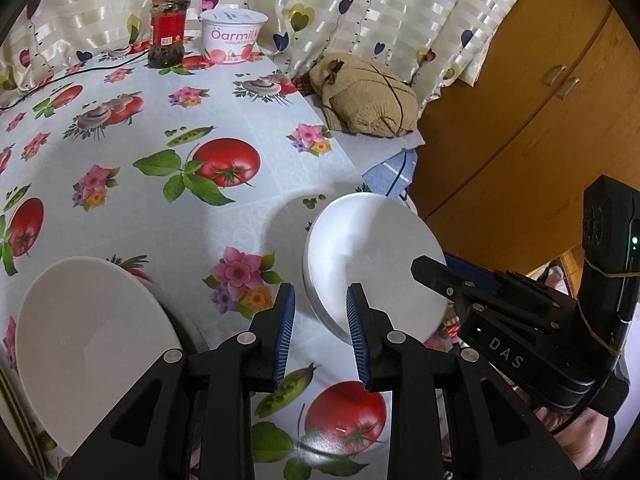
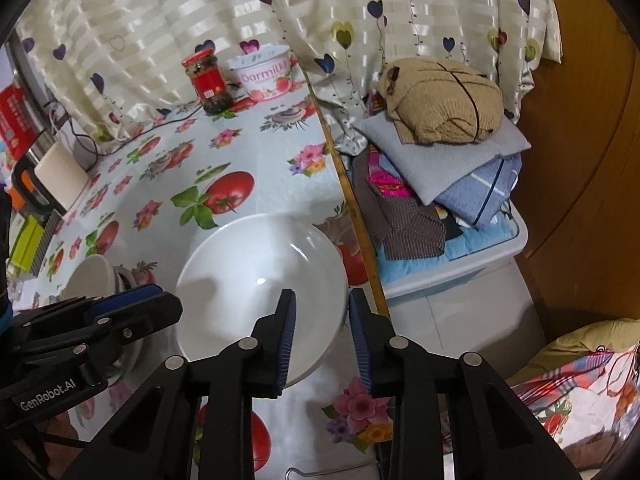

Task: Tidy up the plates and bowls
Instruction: 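Close the right gripper on the white bowl rim and lift it, then lower the held white bowl into the bowls in the steel bowl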

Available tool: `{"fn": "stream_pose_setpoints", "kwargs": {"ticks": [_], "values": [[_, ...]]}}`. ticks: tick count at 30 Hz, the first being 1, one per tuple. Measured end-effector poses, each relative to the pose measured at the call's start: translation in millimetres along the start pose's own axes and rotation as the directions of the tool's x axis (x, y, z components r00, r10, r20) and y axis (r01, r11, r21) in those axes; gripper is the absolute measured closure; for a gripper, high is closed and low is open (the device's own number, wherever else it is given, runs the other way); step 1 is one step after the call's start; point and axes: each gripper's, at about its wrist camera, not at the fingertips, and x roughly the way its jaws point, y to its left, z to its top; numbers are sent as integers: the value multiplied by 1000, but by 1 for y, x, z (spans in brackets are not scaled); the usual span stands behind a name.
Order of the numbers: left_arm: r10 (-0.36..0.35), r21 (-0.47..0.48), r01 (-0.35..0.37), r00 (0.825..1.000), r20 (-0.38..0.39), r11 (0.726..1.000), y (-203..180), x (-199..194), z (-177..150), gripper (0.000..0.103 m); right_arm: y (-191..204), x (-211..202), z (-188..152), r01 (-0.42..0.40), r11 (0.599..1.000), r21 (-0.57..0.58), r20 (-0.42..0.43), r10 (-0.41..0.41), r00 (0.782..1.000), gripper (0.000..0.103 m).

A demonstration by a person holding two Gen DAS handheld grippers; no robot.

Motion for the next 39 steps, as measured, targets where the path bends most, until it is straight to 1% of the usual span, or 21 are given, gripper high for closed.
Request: {"fn": "stream_pose_setpoints", "kwargs": {"ticks": [3, 8, 10, 12, 15, 25, 39], "values": [[-1, 4, 1, 1000, -2, 1000, -1, 3, 0, 75, -1, 4, -1, 0, 1000, 1, -11, 0, 1000, 82], [-1, 15, 1, 1000, -9, 1000, -3, 7, 0, 80, -4, 6, -3, -2, 1000, 6, -16, 2, 1000, 86], [9, 22, -9, 1000, -4, 1000, -5, 7, 0, 81, -4, 7, -2, -3, 1000, 6, -19, 3, 1000, 88], [12, 19, -12, 1000, -5, 1000, -4, 7, 0, 83, -4, 6, -3, -4, 1000, 6, -20, 4, 1000, 88], [10, 16, -10, 1000, -4, 1000, -3, 4, -1, 83, -4, 7, -3, -4, 1000, 8, -21, 4, 1000, 88], [14, 9, -14, 999, 37, 1000, -2, -17, -1, 83, 3, -8, 0, -15, 1000, -3, 7, 15, 1000, 88], [34, -13, -33, 994, 103, 999, 11, -56, -5, 83, 35, -39, 10, -44, 998, -55, 64, 47, 997, 88]]}}
